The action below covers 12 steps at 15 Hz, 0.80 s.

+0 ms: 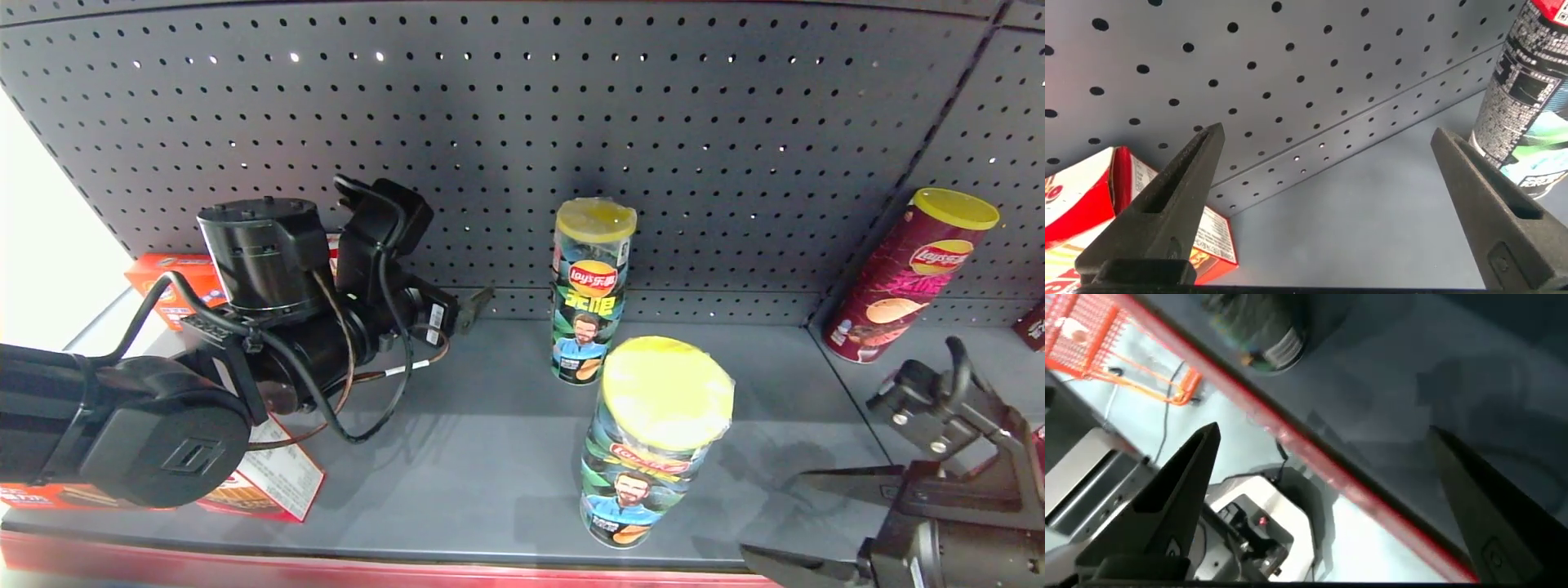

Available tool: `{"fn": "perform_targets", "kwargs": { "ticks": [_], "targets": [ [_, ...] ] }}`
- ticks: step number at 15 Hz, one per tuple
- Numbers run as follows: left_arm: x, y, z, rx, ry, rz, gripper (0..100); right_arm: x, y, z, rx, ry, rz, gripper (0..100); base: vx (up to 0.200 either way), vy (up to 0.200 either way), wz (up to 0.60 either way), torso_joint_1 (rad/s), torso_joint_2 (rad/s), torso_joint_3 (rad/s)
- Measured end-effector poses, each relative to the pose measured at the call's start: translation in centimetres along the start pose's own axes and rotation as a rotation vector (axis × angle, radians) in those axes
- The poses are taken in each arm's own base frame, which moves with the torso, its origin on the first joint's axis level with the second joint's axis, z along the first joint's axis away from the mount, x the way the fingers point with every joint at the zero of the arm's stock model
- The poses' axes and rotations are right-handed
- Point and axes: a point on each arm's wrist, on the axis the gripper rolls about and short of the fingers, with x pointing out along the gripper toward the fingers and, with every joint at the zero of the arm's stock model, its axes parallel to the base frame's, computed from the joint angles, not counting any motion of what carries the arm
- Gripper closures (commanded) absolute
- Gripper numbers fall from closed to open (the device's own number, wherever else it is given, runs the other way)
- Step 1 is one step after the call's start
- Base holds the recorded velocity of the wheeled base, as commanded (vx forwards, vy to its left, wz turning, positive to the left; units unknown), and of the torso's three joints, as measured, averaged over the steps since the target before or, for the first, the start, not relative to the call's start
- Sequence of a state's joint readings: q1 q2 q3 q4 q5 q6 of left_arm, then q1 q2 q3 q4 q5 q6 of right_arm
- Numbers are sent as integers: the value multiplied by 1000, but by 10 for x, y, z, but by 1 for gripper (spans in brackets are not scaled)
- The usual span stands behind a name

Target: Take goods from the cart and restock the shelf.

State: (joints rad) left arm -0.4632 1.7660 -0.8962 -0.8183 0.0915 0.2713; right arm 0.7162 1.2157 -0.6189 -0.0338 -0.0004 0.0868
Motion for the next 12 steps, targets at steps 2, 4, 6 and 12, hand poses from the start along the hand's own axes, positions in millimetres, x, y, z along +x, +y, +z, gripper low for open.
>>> {"fn": "perform_targets", "kwargs": {
  "ticks": [2,4,6,12],
  "targets": [
    [0,0,1,0,-7,1,0,14,-1,12,6,11,-29,0,0,0,0,0,0,0],
    [1,0,3,-1,-19,3,0,26,-3,21,11,21,-54,0,0,0,0,0,0,0],
    [1,1,4,-1,-26,4,0,36,-6,26,17,34,-72,0,0,0,0,0,0,0],
    [2,1,6,-2,-38,7,0,55,-14,43,36,33,-103,0,0,0,0,0,0,0]
  ]
}}
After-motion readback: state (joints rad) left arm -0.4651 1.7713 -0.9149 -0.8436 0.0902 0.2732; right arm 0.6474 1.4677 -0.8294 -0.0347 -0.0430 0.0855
